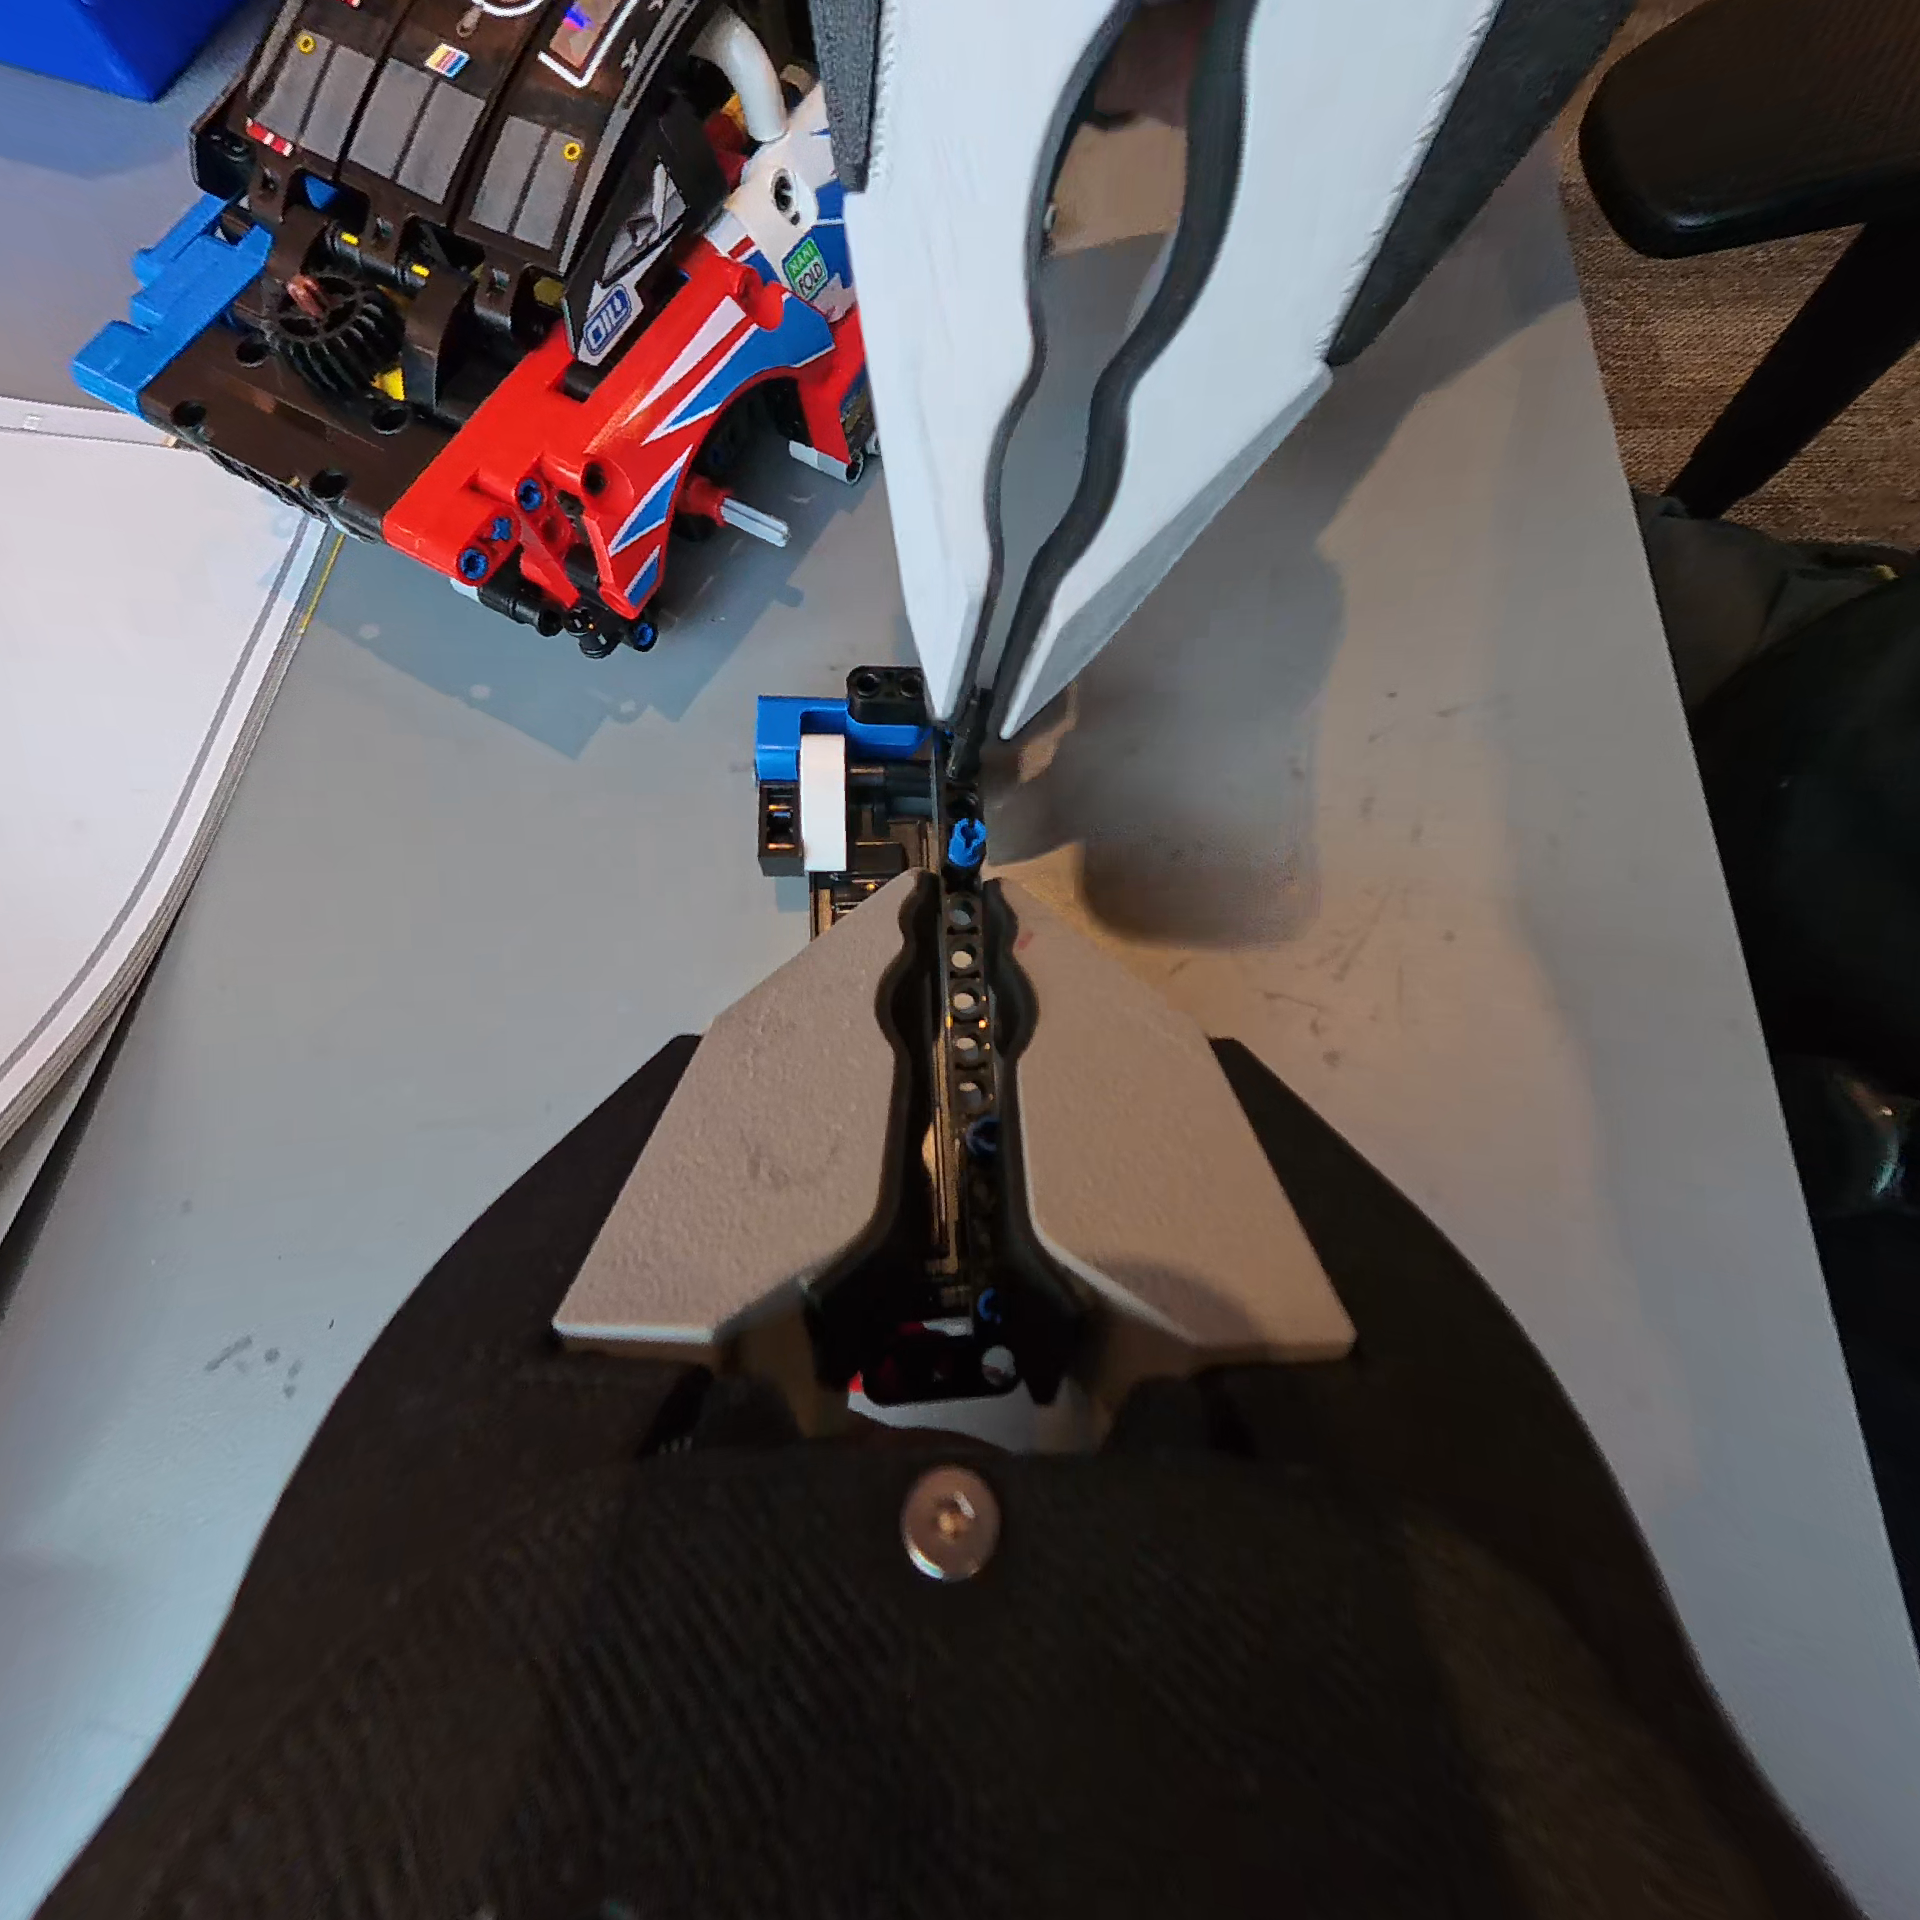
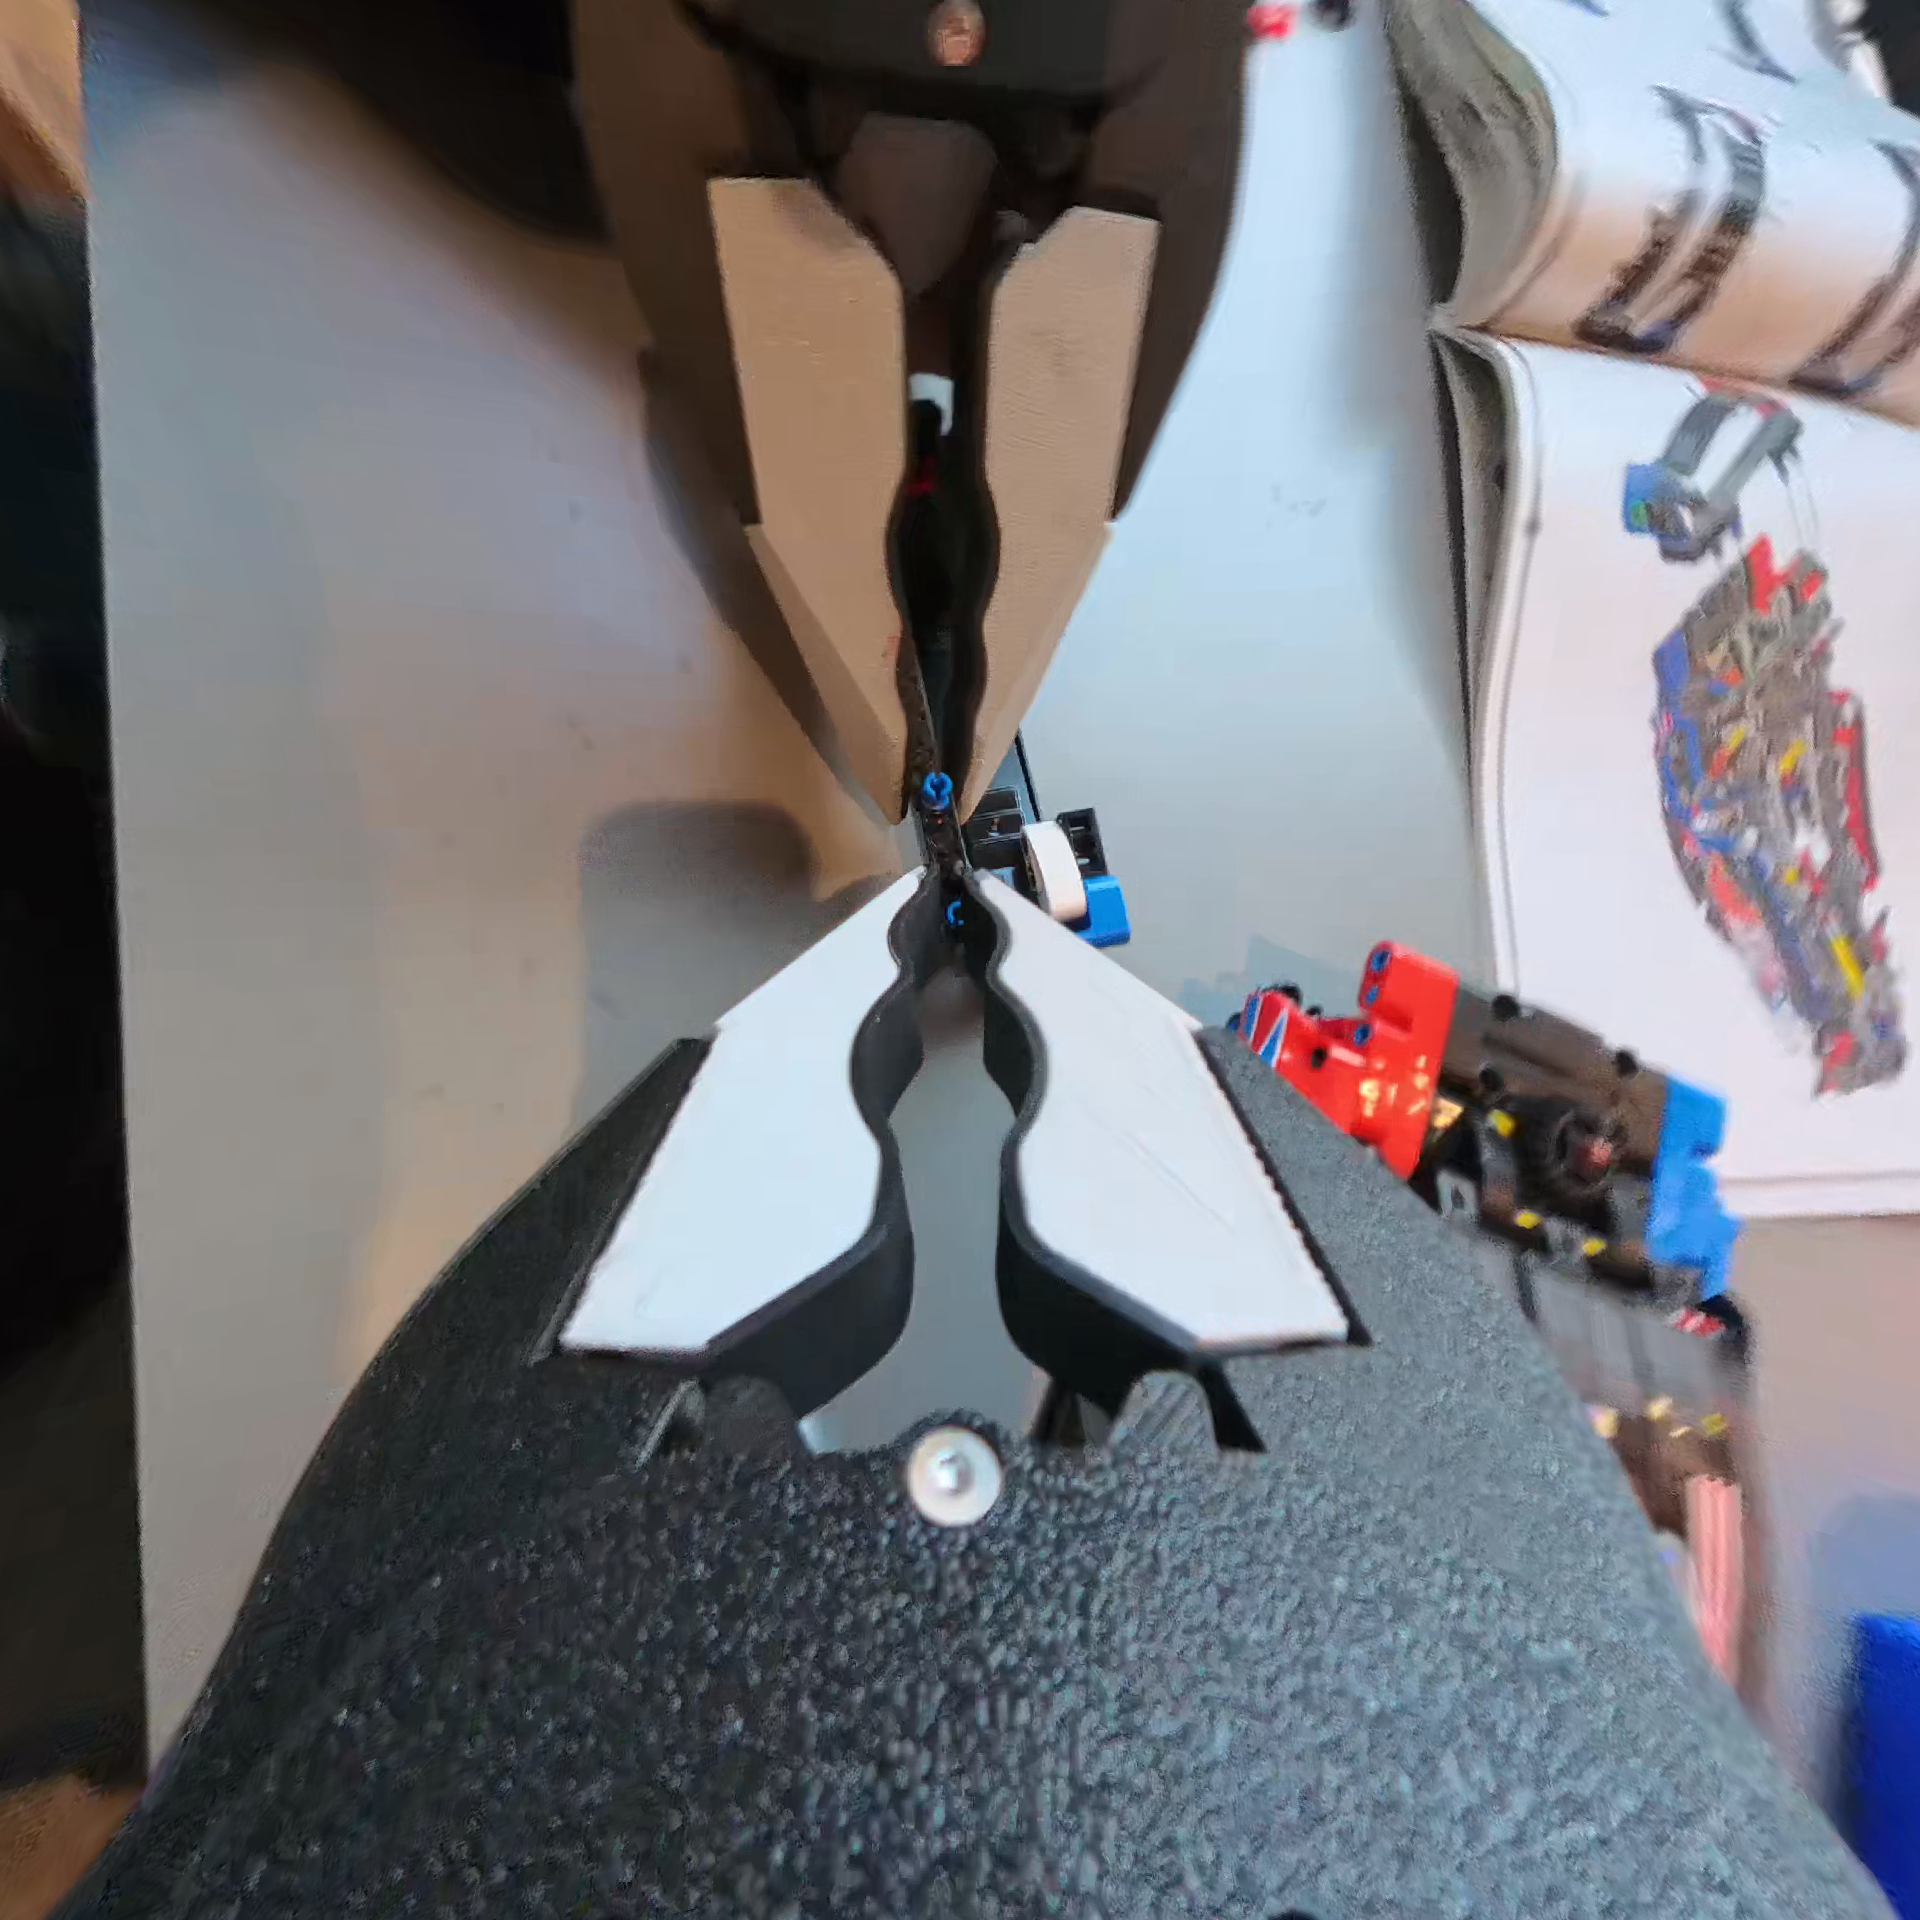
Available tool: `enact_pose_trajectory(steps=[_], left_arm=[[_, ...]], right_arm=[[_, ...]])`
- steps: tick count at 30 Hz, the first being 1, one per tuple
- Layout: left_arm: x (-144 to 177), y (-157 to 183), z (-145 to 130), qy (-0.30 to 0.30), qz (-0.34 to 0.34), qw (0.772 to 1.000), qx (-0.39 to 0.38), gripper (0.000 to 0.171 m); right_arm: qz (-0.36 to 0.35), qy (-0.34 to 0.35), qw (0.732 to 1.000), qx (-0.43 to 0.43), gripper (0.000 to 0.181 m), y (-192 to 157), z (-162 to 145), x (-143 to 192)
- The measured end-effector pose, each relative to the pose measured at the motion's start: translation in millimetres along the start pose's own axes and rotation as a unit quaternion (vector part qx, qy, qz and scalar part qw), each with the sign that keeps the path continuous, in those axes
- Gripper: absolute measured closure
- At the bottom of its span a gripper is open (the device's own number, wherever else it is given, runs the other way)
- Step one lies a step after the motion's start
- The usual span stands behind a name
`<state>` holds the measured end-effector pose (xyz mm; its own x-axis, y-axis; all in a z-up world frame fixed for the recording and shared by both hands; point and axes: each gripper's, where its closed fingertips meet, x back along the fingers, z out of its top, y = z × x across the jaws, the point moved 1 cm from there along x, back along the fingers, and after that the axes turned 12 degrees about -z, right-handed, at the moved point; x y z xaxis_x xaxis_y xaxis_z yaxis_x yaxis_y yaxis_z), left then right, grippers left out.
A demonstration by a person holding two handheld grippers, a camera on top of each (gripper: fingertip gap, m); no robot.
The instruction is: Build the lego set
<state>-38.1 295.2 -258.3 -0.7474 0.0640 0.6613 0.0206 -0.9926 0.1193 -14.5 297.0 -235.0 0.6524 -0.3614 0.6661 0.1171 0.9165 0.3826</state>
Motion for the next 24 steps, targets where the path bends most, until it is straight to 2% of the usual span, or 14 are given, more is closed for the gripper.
enact_pose_trajectory(steps=[6, 9, 15, 19, 22, 24], left_arm=[[-0.6, 0.1, -0.6, -0.003, 0.002, 1.000, -0.004, 0.166], [-0.6, 0.1, -0.7, -0.003, 0.003, 1.000, -0.004, 0.166], [-0.7, 0.1, -0.9, -0.003, 0.003, 1.000, -0.002, 0.166], [-0.7, -0.1, -0.8, -0.003, 0.003, 1.000, 0.000, 0.166], [-1.3, 0.0, -1.5, -0.006, 0.003, 1.000, 0.002, 0.166], [-0.1, -0.8, -0.5, -0.003, 0.011, 1.000, -0.004, 0.166]], right_arm=[[0.071, -0.079, 0.980, 0.168, 0.177, -1.0, 1.2, -1.0], [0.110, -0.070, 0.974, 0.184, 0.177, -0.6, 0.3, -1.4], [0.121, -0.048, 0.941, 0.313, 0.178, -0.3, 0.0, -1.8], [0.143, -0.080, 0.927, 0.338, 0.178, -0.1, 1.1, -2.3], [0.167, -0.112, 0.946, 0.255, 0.178, -4.0, -1.1, -8.8], [0.151, -0.113, 0.954, 0.233, 0.178, -0.2, -0.7, -8.4]])
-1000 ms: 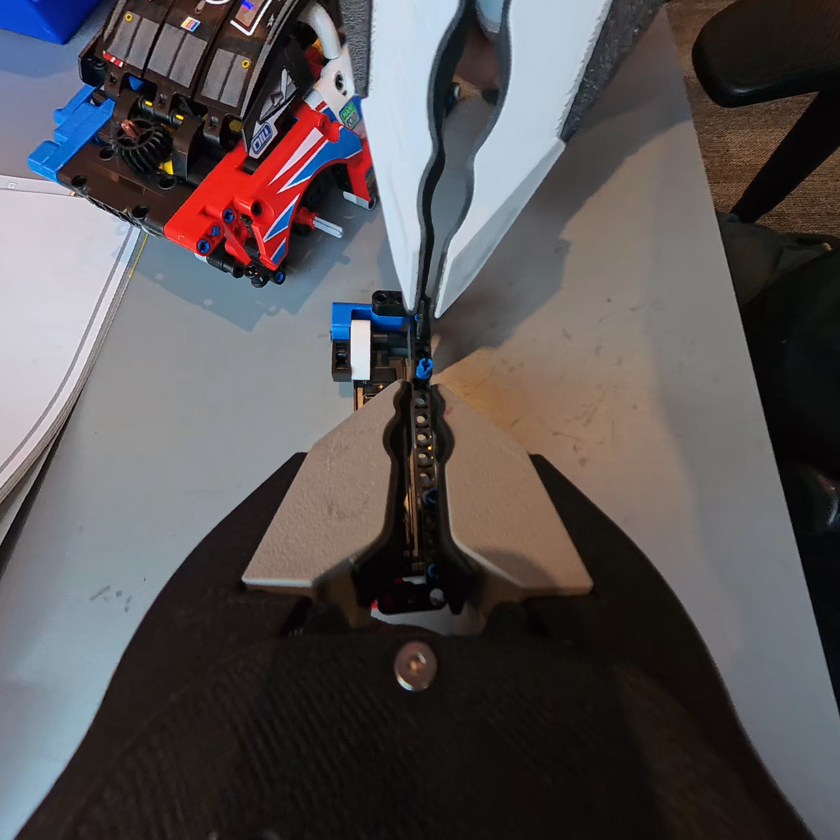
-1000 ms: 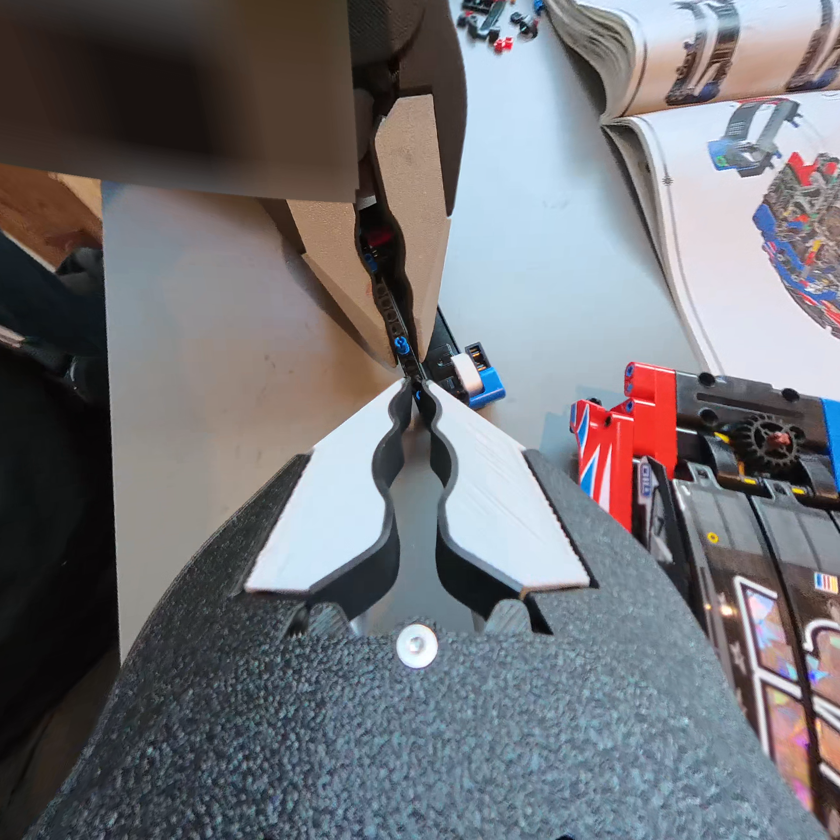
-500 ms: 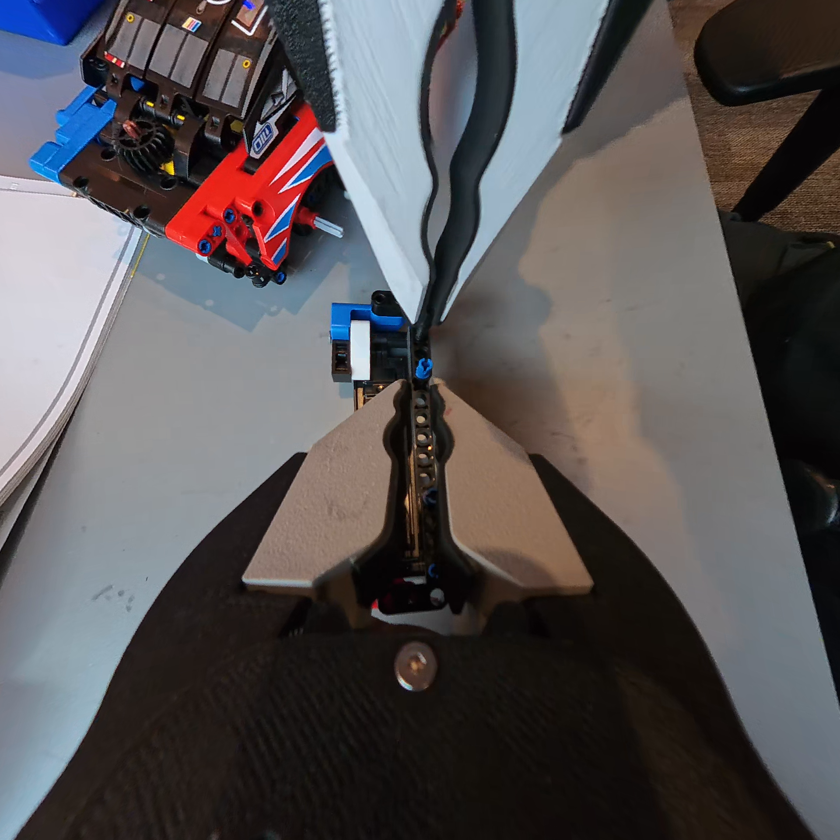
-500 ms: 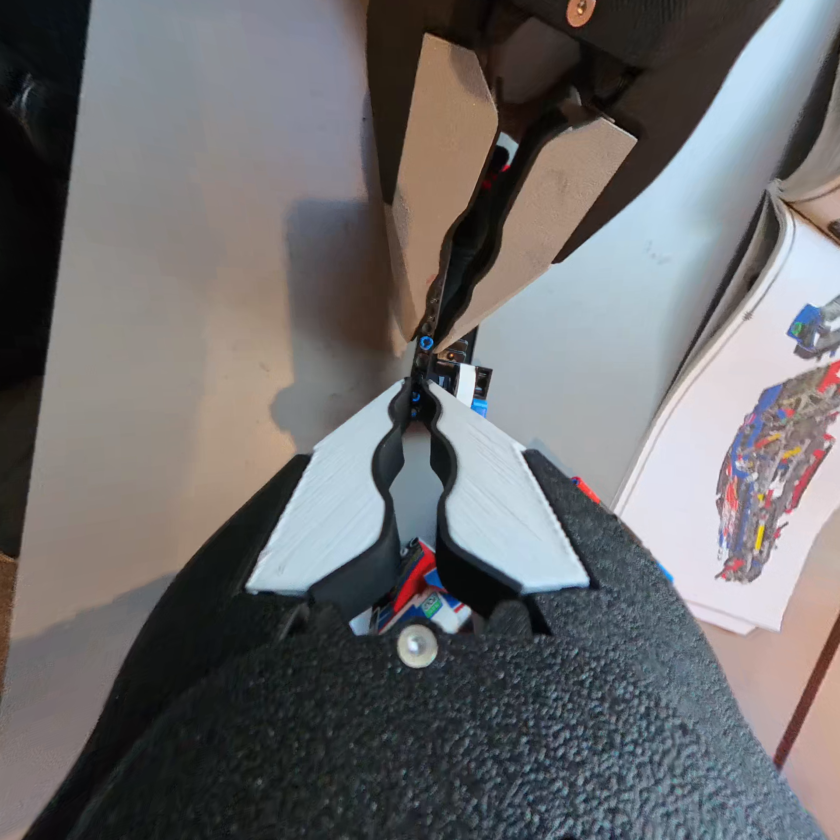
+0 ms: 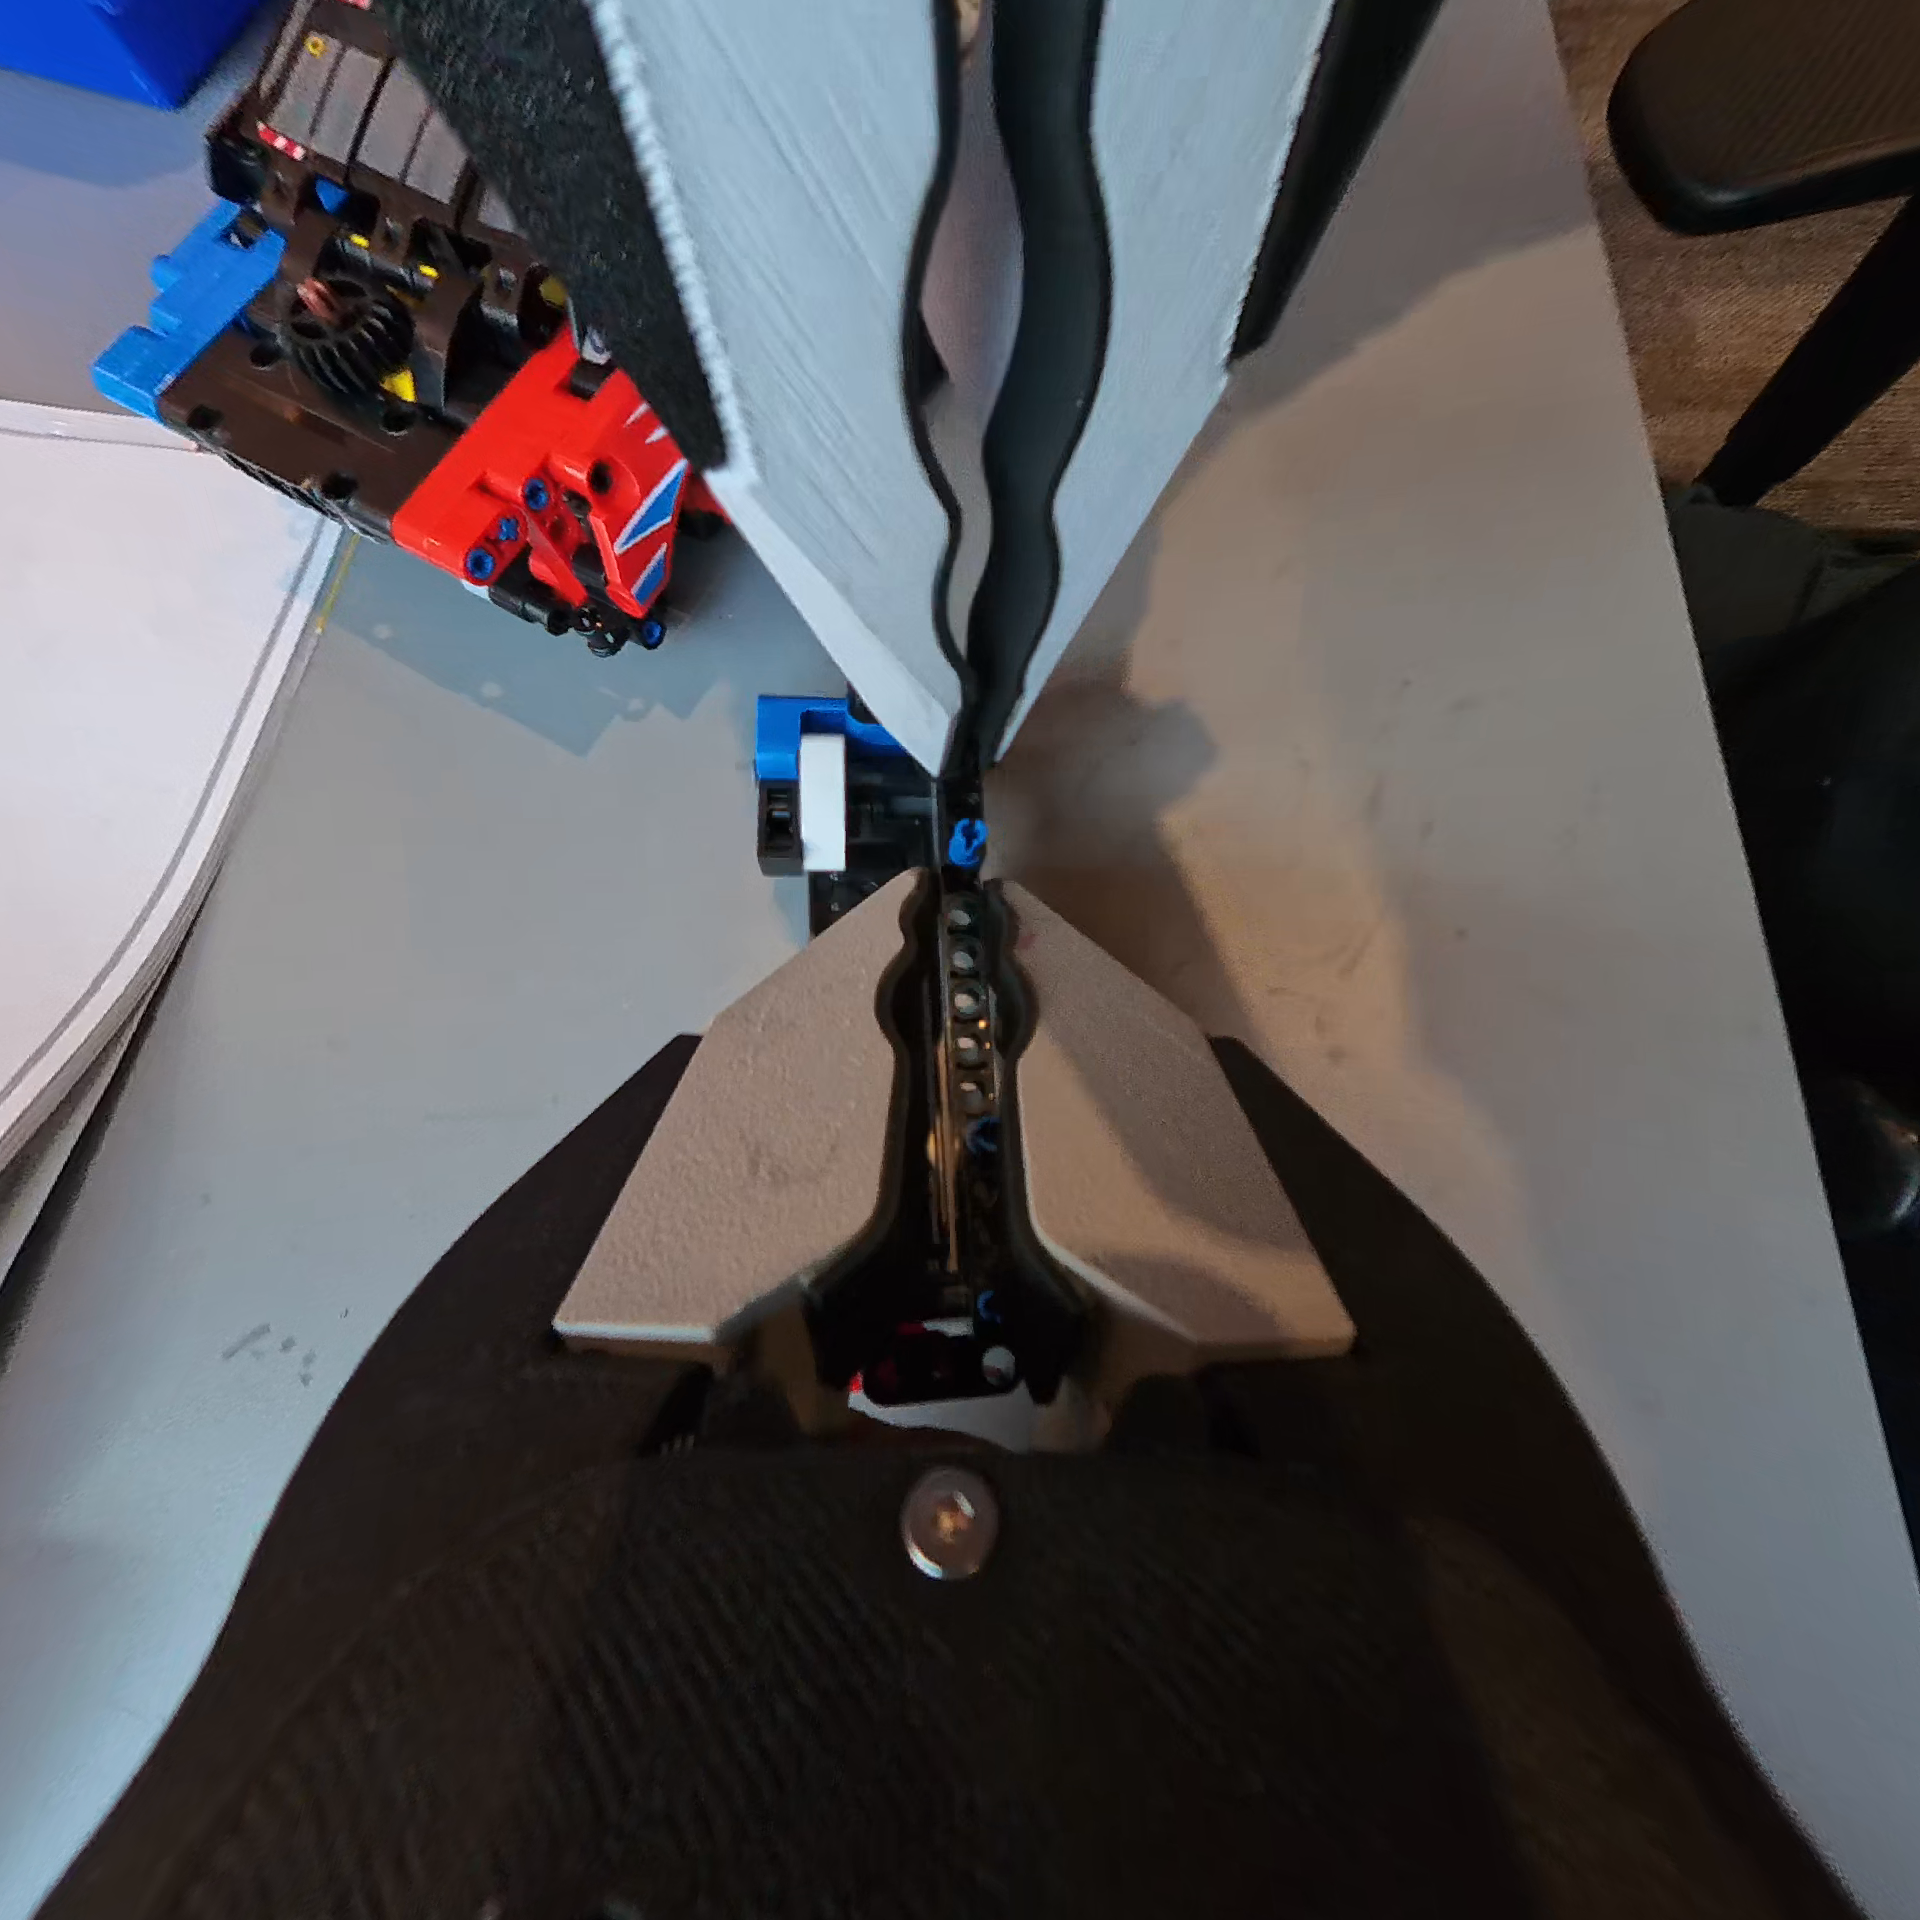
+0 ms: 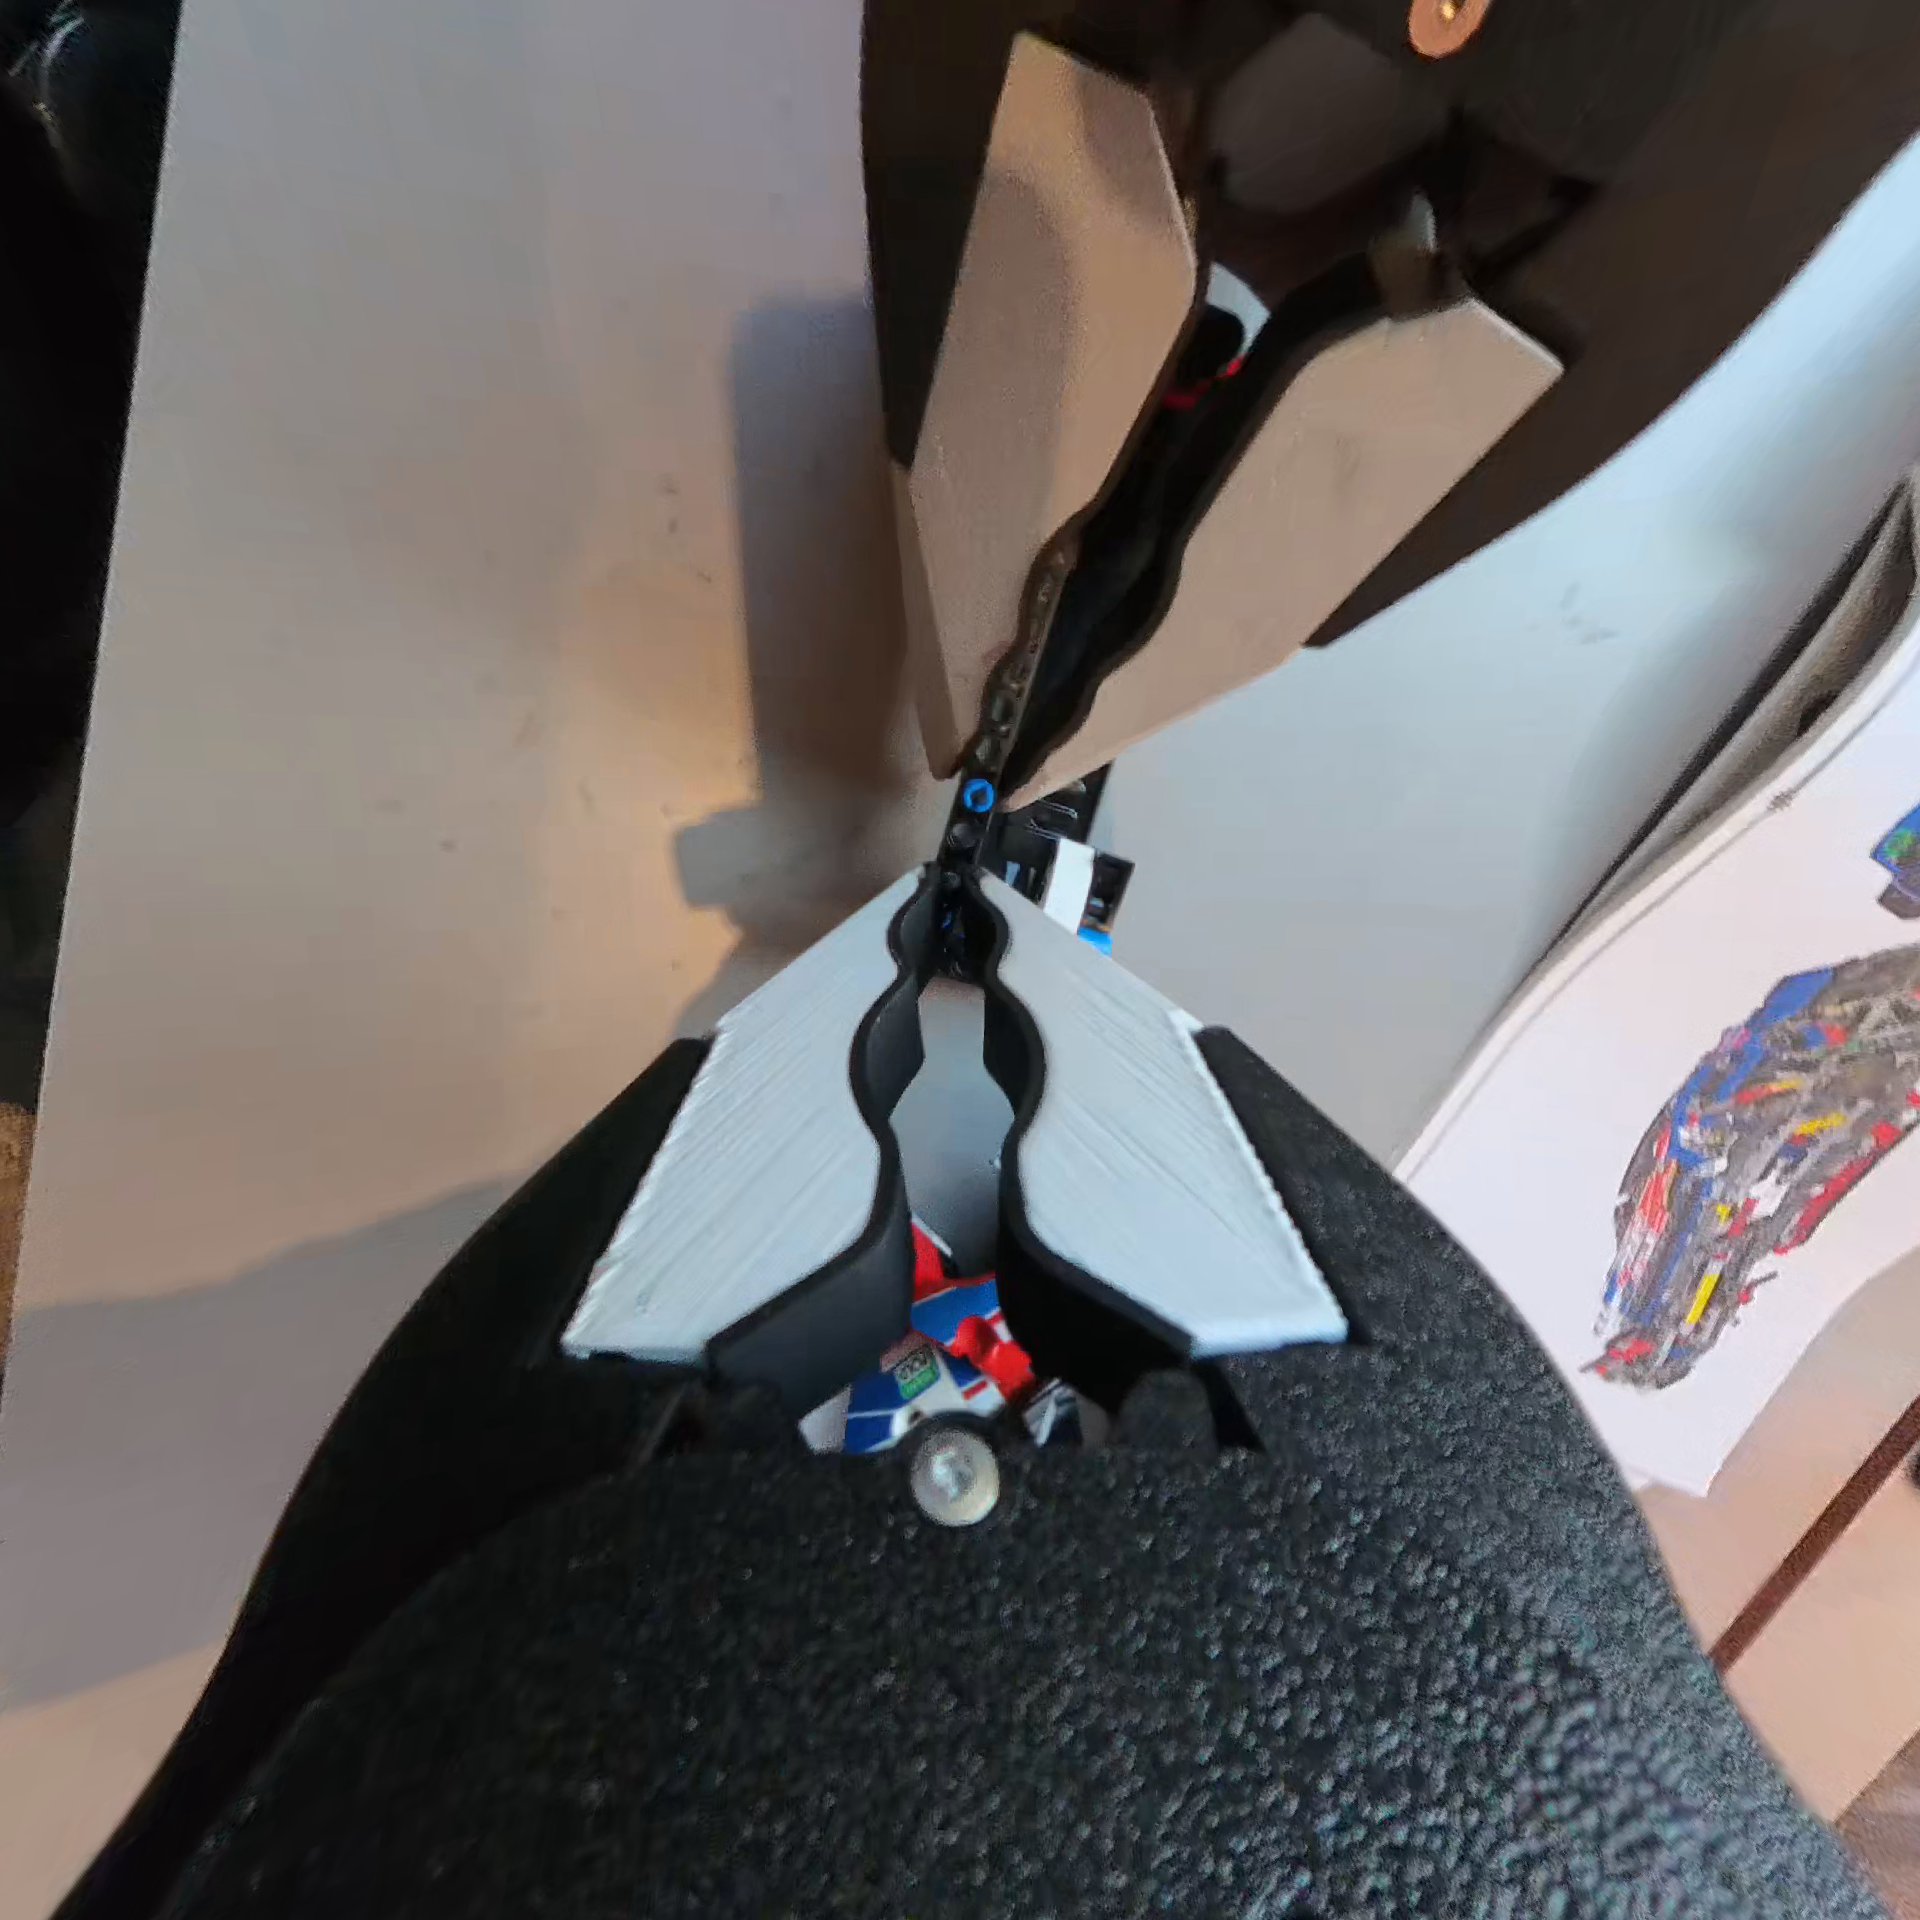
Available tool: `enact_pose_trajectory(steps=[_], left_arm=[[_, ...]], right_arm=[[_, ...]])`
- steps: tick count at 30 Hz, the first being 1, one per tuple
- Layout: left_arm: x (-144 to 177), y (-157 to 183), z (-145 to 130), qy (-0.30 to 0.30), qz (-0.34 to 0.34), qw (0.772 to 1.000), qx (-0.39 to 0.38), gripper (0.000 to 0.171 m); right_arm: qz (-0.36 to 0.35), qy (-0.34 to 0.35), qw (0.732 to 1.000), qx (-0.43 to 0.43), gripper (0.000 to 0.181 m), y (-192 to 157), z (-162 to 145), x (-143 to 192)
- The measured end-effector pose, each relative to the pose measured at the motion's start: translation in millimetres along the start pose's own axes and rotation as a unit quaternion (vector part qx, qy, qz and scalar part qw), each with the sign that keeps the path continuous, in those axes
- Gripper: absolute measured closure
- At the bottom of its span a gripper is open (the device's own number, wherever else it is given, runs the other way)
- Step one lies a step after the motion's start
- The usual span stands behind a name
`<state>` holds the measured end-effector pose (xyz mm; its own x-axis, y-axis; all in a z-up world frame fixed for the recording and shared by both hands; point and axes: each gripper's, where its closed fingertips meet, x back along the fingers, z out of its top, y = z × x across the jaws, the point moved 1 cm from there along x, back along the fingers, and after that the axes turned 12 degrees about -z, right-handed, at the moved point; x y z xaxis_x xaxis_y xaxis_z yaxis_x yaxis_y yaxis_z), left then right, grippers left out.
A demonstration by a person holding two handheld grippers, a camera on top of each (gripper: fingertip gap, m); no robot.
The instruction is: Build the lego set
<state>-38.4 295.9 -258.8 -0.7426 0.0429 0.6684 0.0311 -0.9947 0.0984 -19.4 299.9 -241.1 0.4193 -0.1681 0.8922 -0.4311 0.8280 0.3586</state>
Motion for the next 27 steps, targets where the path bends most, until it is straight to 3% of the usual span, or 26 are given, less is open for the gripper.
enact_pose_trajectory(steps=[6, 10, 19, 23, 27], left_arm=[[2, -1, 2, 0.015, -0.007, 1.000, 0.012, 0.166], [1, 1, 3, 0.018, -0.011, 1.000, 0.014, 0.166], [1, -1, 4, 0.017, -0.001, 1.000, 0.009, 0.166], [3, -3, 5, 0.024, 0.004, 0.999, 0.021, 0.163], [17, -3, 16, 0.050, 0.013, 0.998, 0.019, 0.144]], right_arm=[[-0.033, 0.006, 0.991, -0.126, 0.176, 3, 0, 3], [-0.043, 0.051, 0.982, -0.178, 0.178, 3, 1, 10], [-0.089, 0.058, 0.978, -0.181, 0.181, 11, 1, 11], [-0.130, 0.134, 0.947, -0.262, 0.181, 26, 9, 33], [-0.175, 0.181, 0.913, -0.320, 0.180, 21, 3, 45]])
